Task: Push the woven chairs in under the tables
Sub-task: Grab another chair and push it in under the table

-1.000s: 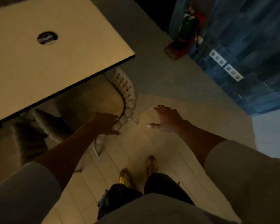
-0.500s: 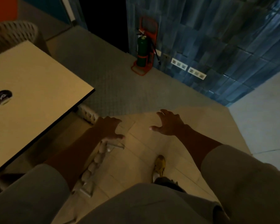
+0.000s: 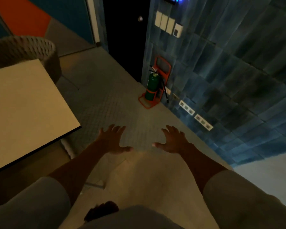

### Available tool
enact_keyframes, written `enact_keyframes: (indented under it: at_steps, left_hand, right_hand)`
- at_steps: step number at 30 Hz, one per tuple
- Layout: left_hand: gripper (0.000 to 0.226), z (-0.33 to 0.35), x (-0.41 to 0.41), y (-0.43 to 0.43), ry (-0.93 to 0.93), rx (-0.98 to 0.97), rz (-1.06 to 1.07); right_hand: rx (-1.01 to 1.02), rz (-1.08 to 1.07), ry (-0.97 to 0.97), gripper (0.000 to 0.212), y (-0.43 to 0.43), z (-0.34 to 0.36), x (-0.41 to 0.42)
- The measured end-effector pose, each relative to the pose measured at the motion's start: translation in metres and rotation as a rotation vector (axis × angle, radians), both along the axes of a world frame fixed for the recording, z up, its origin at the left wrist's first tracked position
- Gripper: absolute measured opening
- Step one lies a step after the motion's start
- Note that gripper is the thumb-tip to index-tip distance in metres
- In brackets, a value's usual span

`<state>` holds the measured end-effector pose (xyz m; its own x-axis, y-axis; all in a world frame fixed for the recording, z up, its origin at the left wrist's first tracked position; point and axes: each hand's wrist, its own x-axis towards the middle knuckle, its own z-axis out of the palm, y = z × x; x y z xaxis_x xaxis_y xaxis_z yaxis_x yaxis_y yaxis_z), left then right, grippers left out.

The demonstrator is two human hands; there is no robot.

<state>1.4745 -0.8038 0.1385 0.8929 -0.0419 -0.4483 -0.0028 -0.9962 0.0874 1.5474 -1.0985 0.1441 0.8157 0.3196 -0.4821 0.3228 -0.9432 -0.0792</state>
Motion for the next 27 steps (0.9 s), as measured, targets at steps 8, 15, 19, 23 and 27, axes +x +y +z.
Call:
enact_keyframes:
  at_steps: [8,15,19,23,27]
  left_hand:
    - [0.138,-0.010,0.112,0.053,-0.038,-0.034,0.137]
    - [0.120,-0.011,0.232,0.131,0.019,-0.032,0.154]
    - [0.114,0.005,0.311,0.186,-0.013,0.023,0.133]
    - [0.114,0.015,0.367,0.225,0.000,0.031,0.104]
    - [0.113,0.015,0.416,0.255,0.019,0.053,0.105]
  right_hand:
    - [0.011,0.132,-0.002,0.117,0.069,0.021,0.161]
    - [0.051,0.261,-0.019,0.126,0.145,0.018,0.289]
    - [0.034,0.275,-0.068,0.117,0.193,0.029,0.364]
    - [0.047,0.264,-0.040,0.132,0.229,0.014,0.423]
    - [0.026,0.298,0.012,0.131,0.264,0.006,0.484]
